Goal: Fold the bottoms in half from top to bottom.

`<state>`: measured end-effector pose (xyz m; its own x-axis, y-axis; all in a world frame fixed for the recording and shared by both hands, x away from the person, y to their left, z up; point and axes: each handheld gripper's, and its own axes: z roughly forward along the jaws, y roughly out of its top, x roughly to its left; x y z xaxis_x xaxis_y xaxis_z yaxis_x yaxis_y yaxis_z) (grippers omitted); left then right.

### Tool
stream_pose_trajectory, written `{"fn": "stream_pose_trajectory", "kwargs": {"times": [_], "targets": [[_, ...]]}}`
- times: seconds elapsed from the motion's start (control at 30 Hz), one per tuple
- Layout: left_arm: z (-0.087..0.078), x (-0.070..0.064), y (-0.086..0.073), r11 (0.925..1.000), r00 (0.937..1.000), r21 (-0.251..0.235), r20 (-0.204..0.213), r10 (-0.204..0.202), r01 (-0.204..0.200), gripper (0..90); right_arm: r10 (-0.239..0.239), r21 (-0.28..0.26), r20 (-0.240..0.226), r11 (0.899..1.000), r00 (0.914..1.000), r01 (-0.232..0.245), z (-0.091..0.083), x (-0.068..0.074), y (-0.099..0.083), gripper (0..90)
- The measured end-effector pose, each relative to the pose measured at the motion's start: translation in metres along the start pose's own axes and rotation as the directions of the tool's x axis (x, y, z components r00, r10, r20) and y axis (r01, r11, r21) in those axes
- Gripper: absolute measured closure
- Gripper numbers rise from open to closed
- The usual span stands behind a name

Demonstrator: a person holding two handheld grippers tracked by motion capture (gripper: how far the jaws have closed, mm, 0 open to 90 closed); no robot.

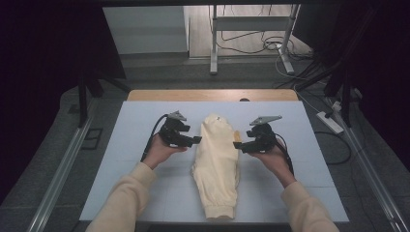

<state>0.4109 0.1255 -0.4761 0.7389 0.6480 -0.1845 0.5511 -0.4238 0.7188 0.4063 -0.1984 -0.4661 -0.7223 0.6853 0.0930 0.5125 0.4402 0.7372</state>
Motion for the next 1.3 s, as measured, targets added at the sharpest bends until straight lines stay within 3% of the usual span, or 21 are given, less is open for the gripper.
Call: {"fn": "stream_pose_trajectory", "kwargs": {"times": [0.3,0.4,1.3], "targets": [[0.007,0.010,0.002,0.9999,0.9999,0.014,-0.013,-0.006,0.006,23.6,0.000,0.019,-0.004,1.000,1.0000,0.000,0.012,-0.004,0.005,22.0],[0.011,0.014,0.005,0.9997,0.9998,0.008,0.001,-0.021,0.021,23.7,0.005,0.028,0.003,1.000,1.0000,-0.005,0.015,-0.007,0.007,22.0],[0.034,0.025,0.028,0.9990,0.9990,0.035,-0.034,-0.028,0.029,21.7,0.045,0.048,0.013,0.998,0.9989,-0.046,0.041,-0.028,0.031,22.6]]}}
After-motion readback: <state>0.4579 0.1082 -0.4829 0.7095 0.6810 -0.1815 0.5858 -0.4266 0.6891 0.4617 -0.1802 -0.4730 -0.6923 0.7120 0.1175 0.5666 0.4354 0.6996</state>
